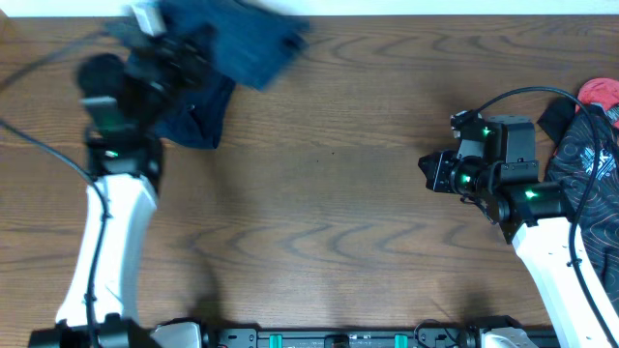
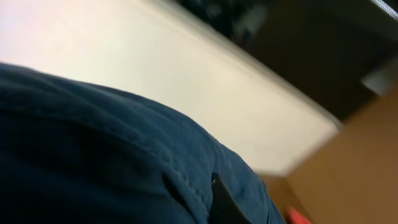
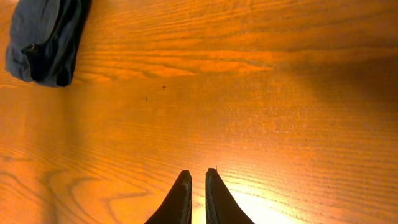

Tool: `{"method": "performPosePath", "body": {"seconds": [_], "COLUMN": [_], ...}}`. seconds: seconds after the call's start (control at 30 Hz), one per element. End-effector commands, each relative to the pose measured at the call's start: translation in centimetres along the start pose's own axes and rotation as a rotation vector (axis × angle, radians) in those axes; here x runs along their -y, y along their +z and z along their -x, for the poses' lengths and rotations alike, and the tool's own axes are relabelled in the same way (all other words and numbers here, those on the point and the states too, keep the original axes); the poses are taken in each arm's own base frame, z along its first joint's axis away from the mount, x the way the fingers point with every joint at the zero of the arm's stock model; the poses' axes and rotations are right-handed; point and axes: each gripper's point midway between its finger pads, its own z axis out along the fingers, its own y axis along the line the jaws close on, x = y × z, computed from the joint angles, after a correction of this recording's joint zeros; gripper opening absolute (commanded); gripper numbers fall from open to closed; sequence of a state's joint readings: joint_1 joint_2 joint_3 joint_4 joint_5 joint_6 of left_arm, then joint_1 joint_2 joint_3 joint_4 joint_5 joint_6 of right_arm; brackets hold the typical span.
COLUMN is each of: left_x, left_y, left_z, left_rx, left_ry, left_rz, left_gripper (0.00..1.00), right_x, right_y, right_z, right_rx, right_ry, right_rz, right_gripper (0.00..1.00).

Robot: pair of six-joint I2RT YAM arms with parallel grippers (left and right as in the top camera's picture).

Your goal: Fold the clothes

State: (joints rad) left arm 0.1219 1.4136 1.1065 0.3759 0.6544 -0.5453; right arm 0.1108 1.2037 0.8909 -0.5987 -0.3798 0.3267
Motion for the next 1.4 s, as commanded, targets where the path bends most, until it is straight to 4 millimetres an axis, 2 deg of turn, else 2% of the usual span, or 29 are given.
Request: {"method": "performPosePath", "body": {"seconds": [0.0,0.17,0.27,0.4,0.5,0.77,0.93,0.97,1.0,1.03,1.07,1.1,1.13,1.17,1.27,1.37], "left_x": [-2.9,-7.5,-10.8,-15.3,-18.1,-20.7,-24.2,-24.7,-25.1,-25.5,-25.7,-26.0,-26.2,-26.1,-25.2,-23.3], "left_y": [0.4,3.3,5.0,5.8,5.5,3.2,0.5,0.0,-0.5,-1.2,-1.8,-2.7,-3.6,-4.4,-7.0,-9.4], "left_z": [3.4,3.7,2.4,0.2,-0.6,-2.1,-5.7,-6.3,-6.8,-7.2,-7.5,-8.0,-8.2,-8.3,-7.6,-6.0], "left_rx": [0.048,0.044,0.022,-0.006,-0.017,-0.100,-0.220,-0.240,-0.254,-0.270,-0.283,-0.301,-0.314,-0.328,-0.355,-0.365], "left_ry": [0.058,0.036,-0.003,-0.054,-0.083,-0.172,-0.287,-0.303,-0.322,-0.352,-0.378,-0.415,-0.443,-0.458,-0.448,-0.370], "left_rz": [0.017,0.026,0.053,0.122,0.161,0.191,0.346,0.371,0.388,0.406,0.422,0.450,0.470,0.487,0.525,0.589], "left_gripper": [0.06,0.06,0.06,0.06,0.06,0.06,0.06,0.10,0.23,0.40,0.71,0.85,0.88,1.00,0.98,0.98], "right_x": [0.0,0.1,0.0,0.0,0.1,0.1,0.2,0.2,0.2,0.2,0.2,0.2,0.2,0.2,0.3,0.2], "right_y": [-0.2,-0.2,-0.2,-0.3,-0.3,-0.3,-0.3,-0.3,-0.3,-0.3,-0.3,-0.3,-0.3,-0.3,-0.3,-0.3], "right_z": [-0.1,-0.7,-1.1,-1.5,-1.7,-1.9,-2.1,-2.2,-2.2,-2.2,-2.2,-2.2,-2.2,-2.3,-2.3,-2.3], "right_rx": [-0.003,-0.026,-0.042,-0.060,-0.069,-0.075,-0.085,-0.087,-0.089,-0.089,-0.089,-0.089,-0.089,-0.092,-0.094,-0.091], "right_ry": [0.010,0.020,0.032,0.038,0.042,0.045,0.049,0.049,0.051,0.051,0.051,0.051,0.051,0.052,0.052,0.051], "right_rz": [-0.006,-0.013,-0.004,-0.002,-0.005,-0.007,-0.010,-0.011,-0.011,-0.011,-0.011,-0.011,-0.011,-0.012,-0.013,-0.013], "right_gripper": [0.08,0.07,0.07,0.06,0.06,0.07,0.06,0.06,0.06,0.06,0.06,0.06,0.06,0.06,0.06,0.06]}}
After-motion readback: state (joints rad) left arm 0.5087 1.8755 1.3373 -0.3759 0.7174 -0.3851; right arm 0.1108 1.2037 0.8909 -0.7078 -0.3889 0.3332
